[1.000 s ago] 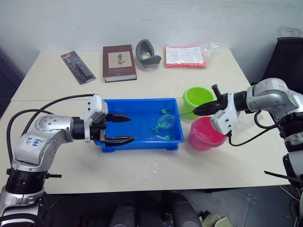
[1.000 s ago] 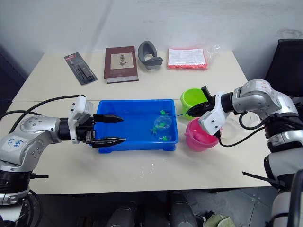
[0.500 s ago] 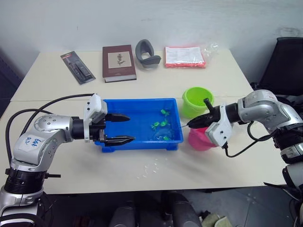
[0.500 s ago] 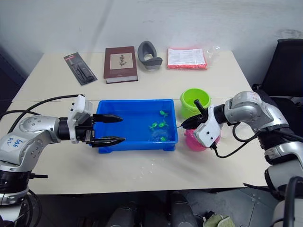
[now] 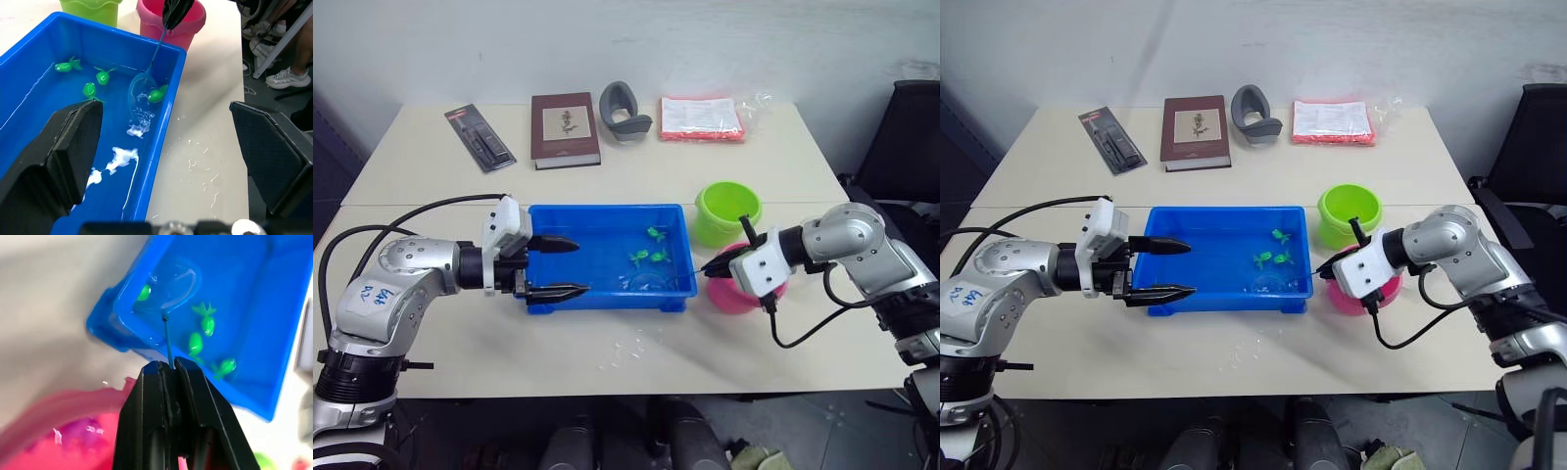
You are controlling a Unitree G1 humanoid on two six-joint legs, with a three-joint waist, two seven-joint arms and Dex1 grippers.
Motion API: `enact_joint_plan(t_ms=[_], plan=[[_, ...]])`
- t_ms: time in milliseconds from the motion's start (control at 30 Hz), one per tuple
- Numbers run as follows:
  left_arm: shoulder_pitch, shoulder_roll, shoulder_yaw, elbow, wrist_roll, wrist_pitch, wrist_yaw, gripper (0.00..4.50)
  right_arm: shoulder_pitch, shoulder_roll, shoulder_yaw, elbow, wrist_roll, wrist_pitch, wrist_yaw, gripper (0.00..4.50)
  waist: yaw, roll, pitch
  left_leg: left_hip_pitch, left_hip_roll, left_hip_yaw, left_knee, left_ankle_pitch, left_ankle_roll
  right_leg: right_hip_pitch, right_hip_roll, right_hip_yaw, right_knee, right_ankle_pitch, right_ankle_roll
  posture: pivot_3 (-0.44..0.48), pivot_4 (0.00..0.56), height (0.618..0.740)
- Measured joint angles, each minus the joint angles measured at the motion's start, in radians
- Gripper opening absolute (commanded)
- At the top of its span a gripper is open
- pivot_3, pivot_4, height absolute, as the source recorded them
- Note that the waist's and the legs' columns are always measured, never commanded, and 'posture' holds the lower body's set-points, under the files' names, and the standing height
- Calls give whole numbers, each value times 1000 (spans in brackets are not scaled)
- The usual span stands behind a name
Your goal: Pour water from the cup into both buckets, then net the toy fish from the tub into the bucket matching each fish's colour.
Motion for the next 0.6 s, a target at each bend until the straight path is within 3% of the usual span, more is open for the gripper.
enact_joint_plan(t_ms=[200,467,600], plan=[[0,6,0,0,0,-1,-4,4475,50,2,-75,-144,111,430,11,0,-2,0,0,0,0,0,0,0,0,0,0,0,0,0,0,0,150,740],[-1,6,0,0,0,-1,-7,4475,50,25,-98,-187,100,563,-14,0,-1,0,0,0,0,0,0,0,0,0,0,0,0,0,0,0,150,740],[-2,6,0,1,0,-1,-9,4475,57,51,-131,-221,187,819,-10,0,0,0,0,-2,0,-1,0,0,0,-1,0,-1,0,0,0,0,150,740]])
